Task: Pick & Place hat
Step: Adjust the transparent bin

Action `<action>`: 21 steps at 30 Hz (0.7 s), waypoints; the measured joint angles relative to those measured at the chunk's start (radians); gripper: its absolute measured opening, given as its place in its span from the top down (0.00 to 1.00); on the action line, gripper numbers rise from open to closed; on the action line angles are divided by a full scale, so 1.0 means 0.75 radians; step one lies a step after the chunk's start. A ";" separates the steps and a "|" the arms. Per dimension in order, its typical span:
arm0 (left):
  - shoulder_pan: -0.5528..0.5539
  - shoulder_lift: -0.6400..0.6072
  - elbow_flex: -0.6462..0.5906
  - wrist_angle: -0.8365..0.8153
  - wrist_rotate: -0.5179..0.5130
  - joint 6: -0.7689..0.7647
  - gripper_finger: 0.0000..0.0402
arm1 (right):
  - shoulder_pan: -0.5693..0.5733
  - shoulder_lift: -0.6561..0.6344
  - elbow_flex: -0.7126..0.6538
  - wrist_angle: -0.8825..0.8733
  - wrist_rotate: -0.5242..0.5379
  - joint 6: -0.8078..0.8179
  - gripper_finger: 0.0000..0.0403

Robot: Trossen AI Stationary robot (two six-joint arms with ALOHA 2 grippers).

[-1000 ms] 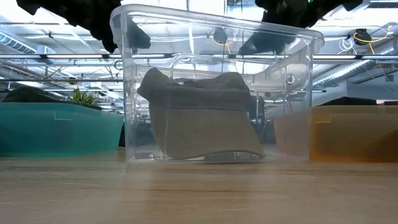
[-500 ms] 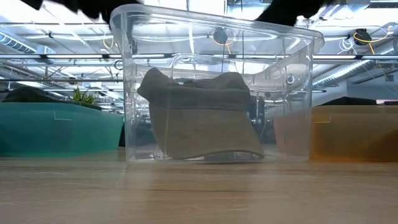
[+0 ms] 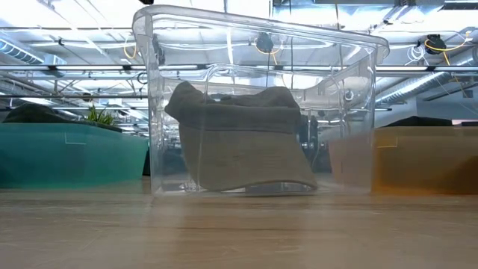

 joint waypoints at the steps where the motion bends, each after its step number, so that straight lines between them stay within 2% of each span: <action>1: 0.000 0.000 0.000 -0.007 -0.015 -0.024 0.68 | -0.010 0.034 0.041 -0.045 -0.002 0.030 0.86; 4: -0.003 0.000 0.000 -0.033 -0.031 -0.068 0.68 | -0.040 0.132 0.150 -0.215 -0.009 0.102 0.77; 6: -0.016 0.000 0.000 -0.050 -0.033 -0.080 0.68 | -0.065 0.178 0.205 -0.301 -0.097 0.145 0.71; 9: -0.042 0.000 -0.001 -0.091 -0.033 -0.081 0.68 | -0.089 0.219 0.235 -0.315 -0.230 0.197 0.64; 11: -0.058 0.001 -0.001 -0.119 -0.032 -0.081 0.68 | -0.089 0.233 0.235 -0.329 -0.248 0.205 0.62; 15: -0.084 0.001 -0.001 -0.122 -0.094 -0.061 0.68 | -0.088 0.246 0.236 -0.346 -0.213 0.204 0.63; 21: -0.087 0.001 -0.001 -0.120 -0.160 -0.047 0.68 | -0.115 0.246 0.222 -0.340 -0.171 0.194 0.72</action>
